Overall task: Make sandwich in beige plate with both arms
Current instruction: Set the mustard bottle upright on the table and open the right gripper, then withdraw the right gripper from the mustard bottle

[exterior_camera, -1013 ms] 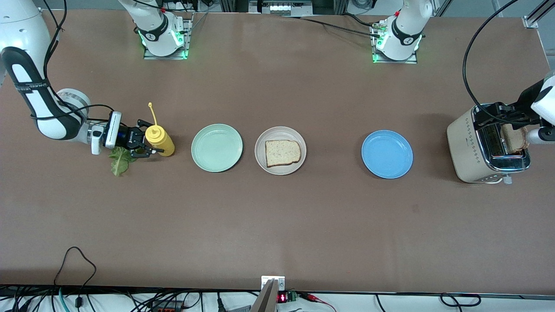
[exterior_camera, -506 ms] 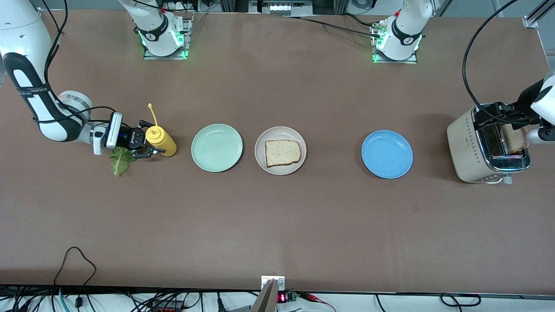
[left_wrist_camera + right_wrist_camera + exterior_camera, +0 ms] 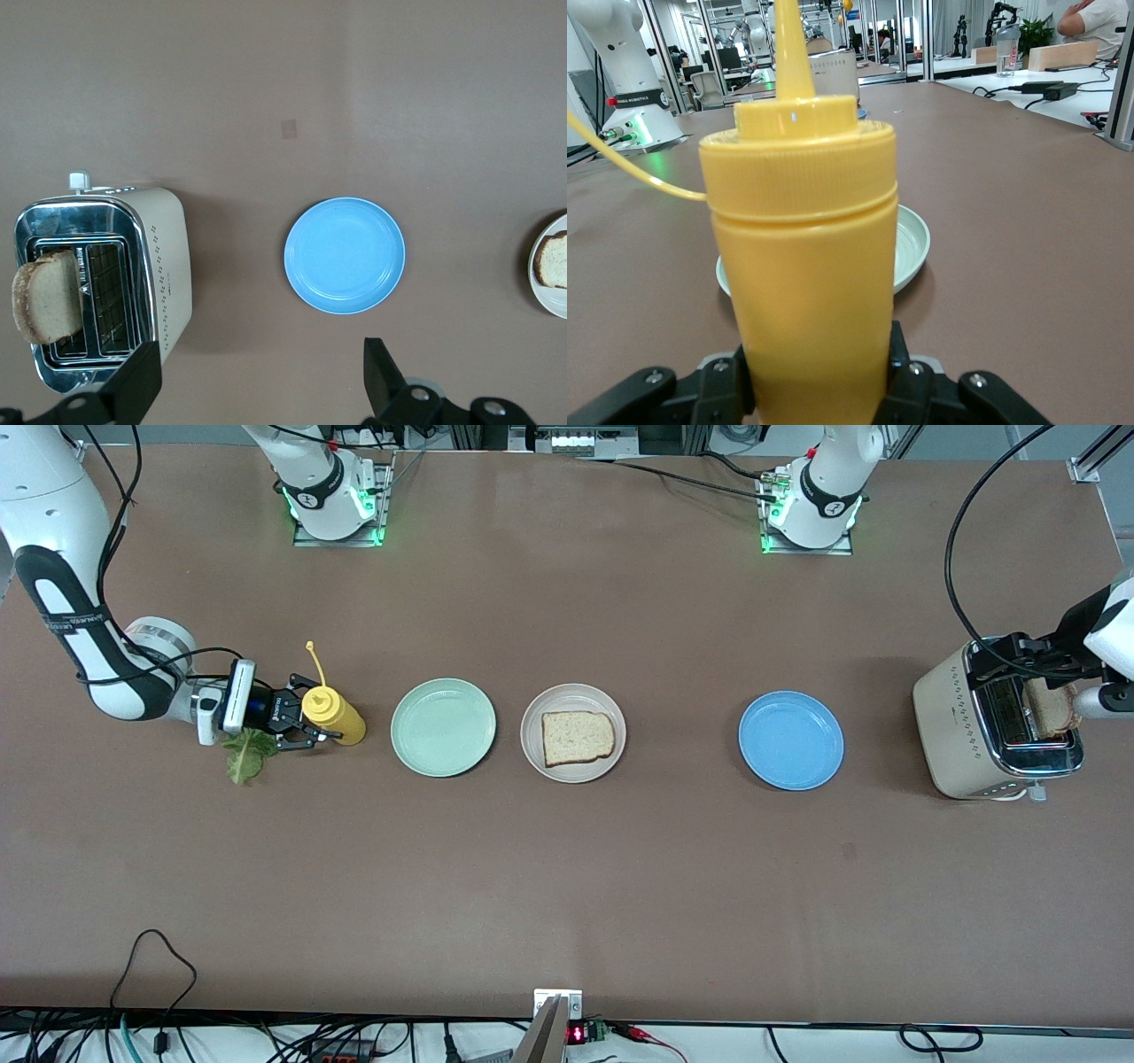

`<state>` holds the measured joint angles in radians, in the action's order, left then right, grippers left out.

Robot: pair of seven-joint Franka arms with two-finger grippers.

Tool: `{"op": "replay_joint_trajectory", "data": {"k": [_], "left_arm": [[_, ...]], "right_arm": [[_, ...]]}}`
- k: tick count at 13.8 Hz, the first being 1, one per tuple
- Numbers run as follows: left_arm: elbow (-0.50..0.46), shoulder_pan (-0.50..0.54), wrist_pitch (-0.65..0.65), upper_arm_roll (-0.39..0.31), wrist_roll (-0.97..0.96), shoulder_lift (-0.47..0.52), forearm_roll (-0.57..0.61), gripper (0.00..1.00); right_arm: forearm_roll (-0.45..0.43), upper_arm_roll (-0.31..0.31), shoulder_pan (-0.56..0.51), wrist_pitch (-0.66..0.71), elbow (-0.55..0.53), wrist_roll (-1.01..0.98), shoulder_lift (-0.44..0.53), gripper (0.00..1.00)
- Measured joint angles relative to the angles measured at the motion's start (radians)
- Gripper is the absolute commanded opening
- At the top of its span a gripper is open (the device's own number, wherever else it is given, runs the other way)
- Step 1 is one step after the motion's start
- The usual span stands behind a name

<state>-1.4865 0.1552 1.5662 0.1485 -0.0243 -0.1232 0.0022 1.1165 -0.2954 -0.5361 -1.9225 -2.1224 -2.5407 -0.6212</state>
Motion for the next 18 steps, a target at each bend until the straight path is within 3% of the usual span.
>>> {"op": "replay_joint_trajectory", "data": {"k": [1,2,6,7,10,12,18], "left_arm": [[0.000,0.000,0.000,0.000,0.000,0.000,0.000,1.00],[0.000,0.000,0.000,0.000,0.000,0.000,0.000,1.00],[0.000,-0.001,-0.001,0.002,0.000,0.000,0.000,1.00],[0.000,-0.001,-0.001,0.002,0.000,0.000,0.000,1.00],[0.000,-0.001,-0.002,0.002,0.000,0.000,0.000,1.00],[0.000,-0.001,-0.002,0.002,0.000,0.000,0.000,1.00],[0.000,-0.001,-0.002,0.003,0.000,0.000,0.000,1.00]], "right_arm": [[0.000,0.000,0.000,0.000,0.001,0.000,0.000,0.50],[0.000,0.000,0.000,0.000,0.002,0.000,-0.001,0.58],[0.000,0.000,0.000,-0.005,0.002,0.000,-0.001,0.70],[0.000,0.000,-0.001,-0.010,0.003,0.000,-0.001,0.80],[0.000,0.000,-0.004,-0.017,0.005,0.000,-0.001,0.80],[0.000,0.000,-0.004,-0.023,0.005,0.000,-0.001,0.89],[-0.047,0.002,-0.047,-0.075,0.005,0.000,-0.001,0.89]]}}
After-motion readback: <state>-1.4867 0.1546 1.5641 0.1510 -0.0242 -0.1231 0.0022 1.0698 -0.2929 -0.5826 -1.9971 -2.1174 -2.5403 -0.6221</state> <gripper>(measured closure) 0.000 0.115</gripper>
